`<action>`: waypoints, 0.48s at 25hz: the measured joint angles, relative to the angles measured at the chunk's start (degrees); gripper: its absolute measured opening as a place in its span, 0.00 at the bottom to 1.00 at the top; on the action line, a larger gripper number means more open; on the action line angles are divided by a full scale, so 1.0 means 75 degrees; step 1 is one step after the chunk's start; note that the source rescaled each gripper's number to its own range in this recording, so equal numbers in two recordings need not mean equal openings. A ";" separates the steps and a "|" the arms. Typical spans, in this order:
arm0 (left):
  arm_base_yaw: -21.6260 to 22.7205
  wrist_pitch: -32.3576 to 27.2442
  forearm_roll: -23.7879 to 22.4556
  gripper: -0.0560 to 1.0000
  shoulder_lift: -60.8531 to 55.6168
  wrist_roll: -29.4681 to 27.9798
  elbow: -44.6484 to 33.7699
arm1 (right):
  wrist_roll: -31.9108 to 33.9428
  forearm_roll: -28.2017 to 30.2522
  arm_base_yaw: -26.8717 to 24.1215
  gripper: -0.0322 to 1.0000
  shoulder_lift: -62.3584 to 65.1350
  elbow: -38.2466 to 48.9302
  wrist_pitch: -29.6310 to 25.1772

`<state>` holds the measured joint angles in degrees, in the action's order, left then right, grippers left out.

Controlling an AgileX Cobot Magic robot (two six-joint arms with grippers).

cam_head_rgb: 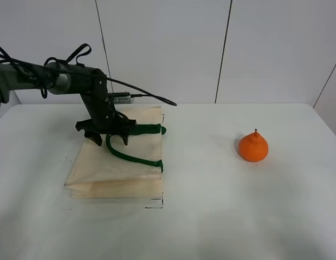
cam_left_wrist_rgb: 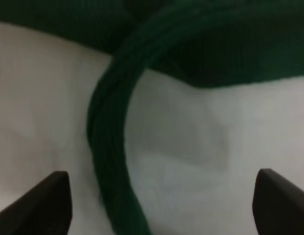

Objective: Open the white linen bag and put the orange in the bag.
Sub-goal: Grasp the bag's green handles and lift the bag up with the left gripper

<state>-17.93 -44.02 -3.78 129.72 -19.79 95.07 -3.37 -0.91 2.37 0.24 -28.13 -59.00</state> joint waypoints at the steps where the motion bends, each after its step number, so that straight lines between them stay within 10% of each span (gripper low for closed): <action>1: 0.0000 0.0017 -0.0022 1.00 0.0059 -0.0003 0.0000 | 0.0000 0.0000 0.0000 1.00 0.0000 0.0000 0.0000; 7: 0.0000 0.0030 -0.0049 0.94 0.0269 -0.0019 0.0000 | 0.0000 0.0000 0.0000 1.00 0.0000 0.0000 0.0000; 12: 0.0000 -0.0068 -0.0239 0.31 0.0269 -0.0019 0.0006 | 0.0000 0.0000 0.0000 1.00 0.0000 0.0000 0.0000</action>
<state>-17.93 -44.54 -5.58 131.73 -19.92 95.11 -3.37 -0.91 2.37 0.24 -28.13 -59.00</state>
